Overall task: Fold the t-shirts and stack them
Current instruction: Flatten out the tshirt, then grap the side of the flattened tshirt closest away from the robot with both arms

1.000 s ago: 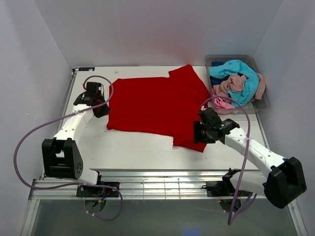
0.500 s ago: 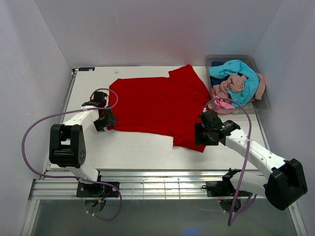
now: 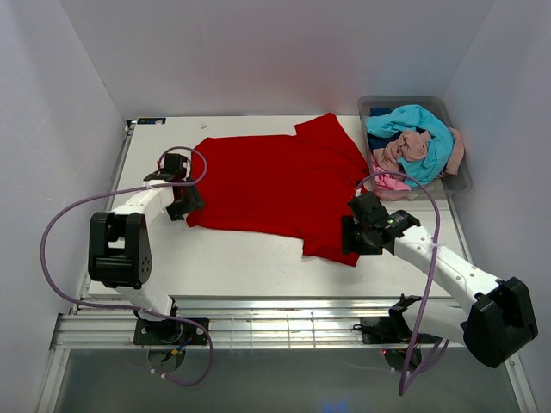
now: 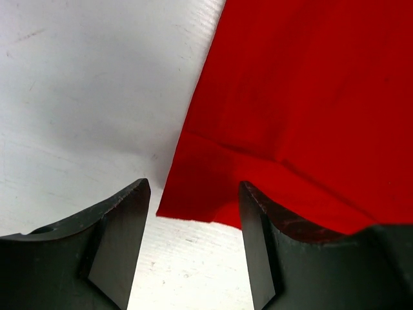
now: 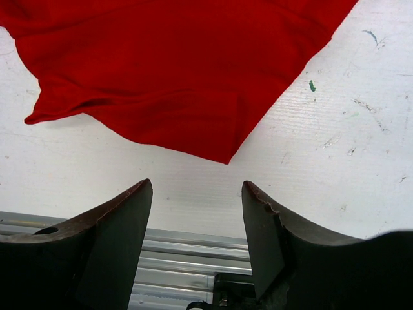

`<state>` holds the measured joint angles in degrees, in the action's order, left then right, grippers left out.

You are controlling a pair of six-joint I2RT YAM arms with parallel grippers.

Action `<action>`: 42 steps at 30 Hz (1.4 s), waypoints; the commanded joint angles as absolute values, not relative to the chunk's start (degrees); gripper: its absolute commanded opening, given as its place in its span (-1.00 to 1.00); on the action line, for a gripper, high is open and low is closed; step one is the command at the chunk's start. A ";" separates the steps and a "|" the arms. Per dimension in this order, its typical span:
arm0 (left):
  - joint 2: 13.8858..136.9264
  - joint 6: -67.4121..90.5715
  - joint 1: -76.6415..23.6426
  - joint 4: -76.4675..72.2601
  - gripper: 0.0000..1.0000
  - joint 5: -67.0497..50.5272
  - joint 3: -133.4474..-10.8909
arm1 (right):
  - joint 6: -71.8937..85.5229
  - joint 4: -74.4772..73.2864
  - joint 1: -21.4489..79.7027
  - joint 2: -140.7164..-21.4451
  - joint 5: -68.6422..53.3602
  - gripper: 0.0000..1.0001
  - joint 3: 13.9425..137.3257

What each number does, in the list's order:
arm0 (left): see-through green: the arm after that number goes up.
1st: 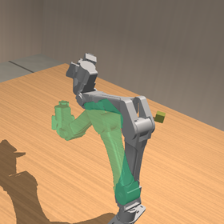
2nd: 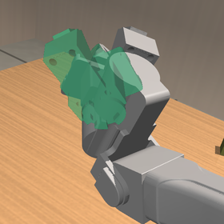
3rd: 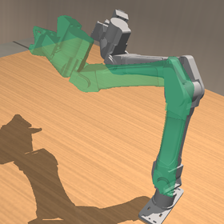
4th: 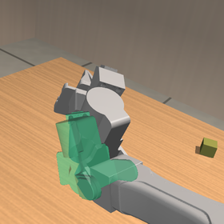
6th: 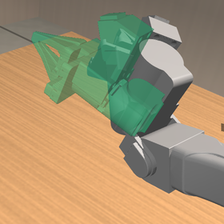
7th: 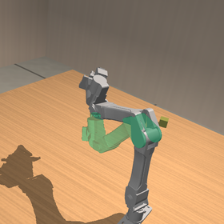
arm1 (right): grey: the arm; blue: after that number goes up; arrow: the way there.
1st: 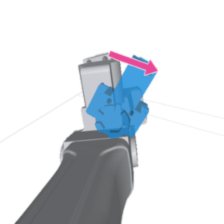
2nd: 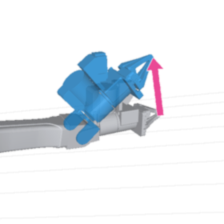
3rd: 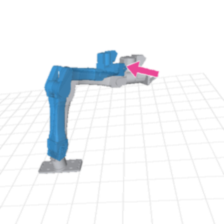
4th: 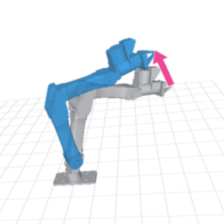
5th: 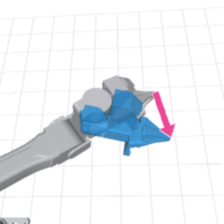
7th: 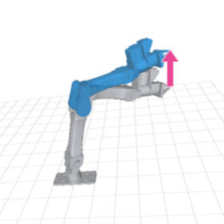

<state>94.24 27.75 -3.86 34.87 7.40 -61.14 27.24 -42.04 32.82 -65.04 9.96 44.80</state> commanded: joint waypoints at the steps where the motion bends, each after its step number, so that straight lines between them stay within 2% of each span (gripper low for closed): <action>1: 95.53 27.16 -3.60 33.40 0.35 7.74 -62.67 | 27.68 -42.71 33.13 -65.39 10.63 0.28 45.53; 8: 96.24 27.42 -3.69 32.70 0.26 7.03 -61.88 | 27.77 -42.10 33.13 -66.61 13.97 0.31 43.77; 11: 96.24 27.25 -3.69 32.34 0.04 7.21 -61.35 | 27.25 -40.26 33.13 -68.63 14.32 0.31 43.42; 12: 96.24 27.25 -3.69 32.26 -0.12 7.21 -61.43 | 27.16 -39.64 33.05 -69.16 14.50 0.31 43.24; 13: 96.24 27.16 -3.60 32.17 -0.19 7.21 -61.44 | 26.98 -39.03 33.05 -69.69 14.68 0.30 43.24; 16: 96.33 26.81 -3.69 32.17 -0.44 7.29 -61.87 | 26.19 -36.22 32.87 -72.33 14.50 0.17 43.42; 17: 96.42 26.81 -3.60 32.25 -0.47 7.21 -62.05 | 26.02 -35.43 32.78 -73.73 14.15 0.04 43.33; 24: 95.89 26.28 -3.69 32.70 -0.53 7.29 -61.96 | 23.73 -31.38 32.43 -79.45 14.76 -0.19 43.86; 36: 95.45 25.49 -3.60 32.96 -0.58 7.82 -61.35 | 21.09 -29.09 30.33 -81.74 16.61 -0.24 42.89; 42: 95.62 25.49 -3.60 32.96 -0.60 7.91 -61.35 | 20.39 -27.78 30.06 -83.50 15.03 -0.49 43.15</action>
